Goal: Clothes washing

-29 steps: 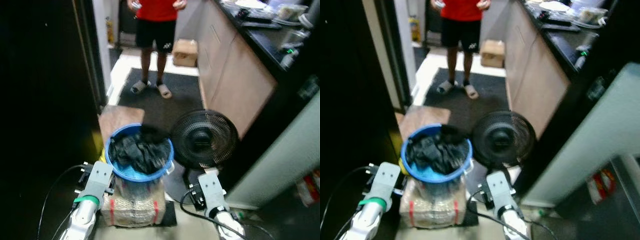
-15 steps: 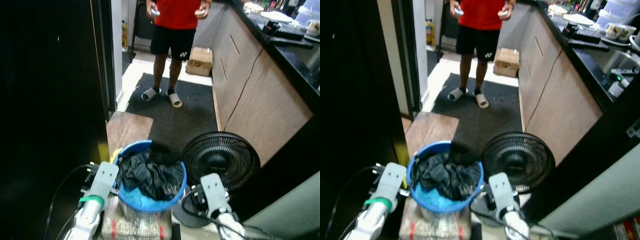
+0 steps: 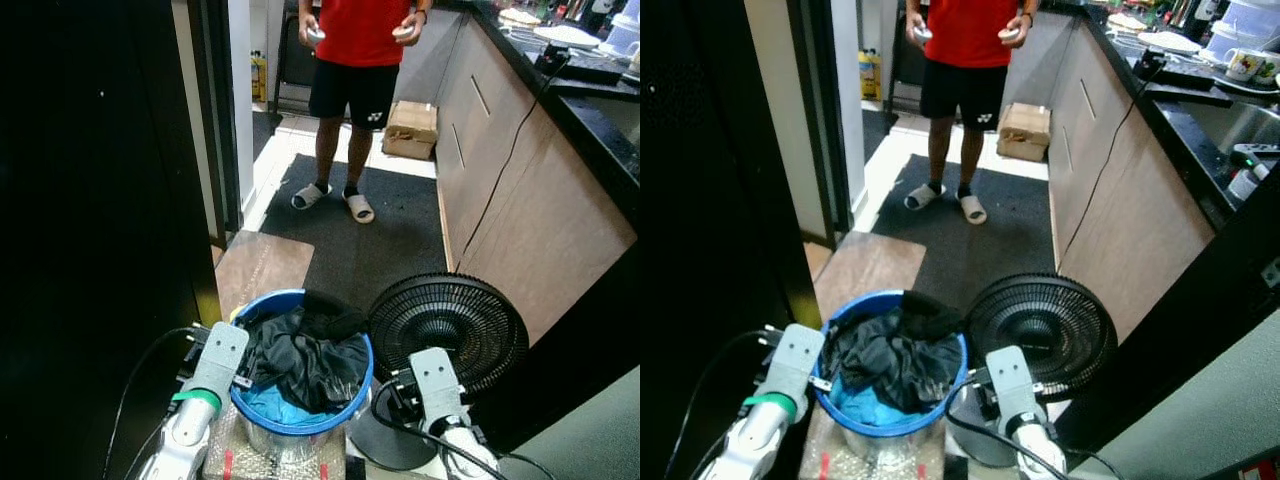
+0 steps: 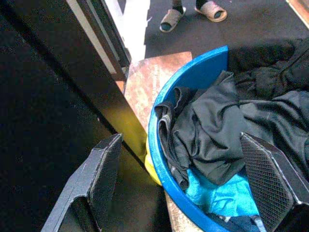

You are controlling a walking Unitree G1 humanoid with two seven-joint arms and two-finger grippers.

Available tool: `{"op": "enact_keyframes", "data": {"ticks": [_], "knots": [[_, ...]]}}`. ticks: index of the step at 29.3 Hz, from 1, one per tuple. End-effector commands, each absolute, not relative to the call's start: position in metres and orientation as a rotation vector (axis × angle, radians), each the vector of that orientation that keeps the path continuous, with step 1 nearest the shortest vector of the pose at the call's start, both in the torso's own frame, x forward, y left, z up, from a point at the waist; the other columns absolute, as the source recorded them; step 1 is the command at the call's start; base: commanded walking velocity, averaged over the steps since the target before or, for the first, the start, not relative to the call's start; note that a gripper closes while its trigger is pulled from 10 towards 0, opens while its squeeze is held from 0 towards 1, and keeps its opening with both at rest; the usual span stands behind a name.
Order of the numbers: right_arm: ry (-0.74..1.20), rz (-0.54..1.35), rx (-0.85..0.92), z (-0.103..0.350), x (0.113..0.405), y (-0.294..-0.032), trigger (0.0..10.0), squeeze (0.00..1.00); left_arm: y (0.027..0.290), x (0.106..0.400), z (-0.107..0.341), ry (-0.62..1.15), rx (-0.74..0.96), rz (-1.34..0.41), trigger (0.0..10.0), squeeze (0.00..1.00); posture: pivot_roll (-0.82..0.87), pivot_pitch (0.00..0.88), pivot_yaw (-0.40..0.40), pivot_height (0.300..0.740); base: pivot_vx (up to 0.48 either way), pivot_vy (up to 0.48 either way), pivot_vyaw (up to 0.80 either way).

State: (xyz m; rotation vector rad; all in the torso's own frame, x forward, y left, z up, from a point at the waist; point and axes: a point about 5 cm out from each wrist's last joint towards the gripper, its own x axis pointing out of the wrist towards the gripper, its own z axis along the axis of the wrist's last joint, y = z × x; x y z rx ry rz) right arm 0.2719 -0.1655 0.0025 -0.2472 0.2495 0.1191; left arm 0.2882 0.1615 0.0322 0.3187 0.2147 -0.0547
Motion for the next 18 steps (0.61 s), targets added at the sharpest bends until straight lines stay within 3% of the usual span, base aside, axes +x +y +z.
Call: {"op": "enact_keyframes", "data": {"ticks": [1,3,18], "knots": [[0.274,0.102,-0.234,-0.002,0.267,-0.170,10.0,0.00,0.156,0.286,0.027,0.233,0.309,-0.076,10.0,0.00,0.08,0.007,-0.020,0.740,0.000,0.000,-0.52],[0.273,0.102,-0.235,-0.002,0.267,-0.170,10.0,0.00,0.156,0.287,0.027,0.233,0.308,-0.079,10.0,0.00,0.08,0.007,-0.020,0.740,0.000,0.000,-0.52],[0.200,0.096,-0.248,0.011,0.277,-0.165,10.0,0.00,0.149,0.284,0.020,0.293,0.209,-0.098,10.0,0.00,0.06,0.015,-0.015,0.740,0.000,0.000,0.00]]}}
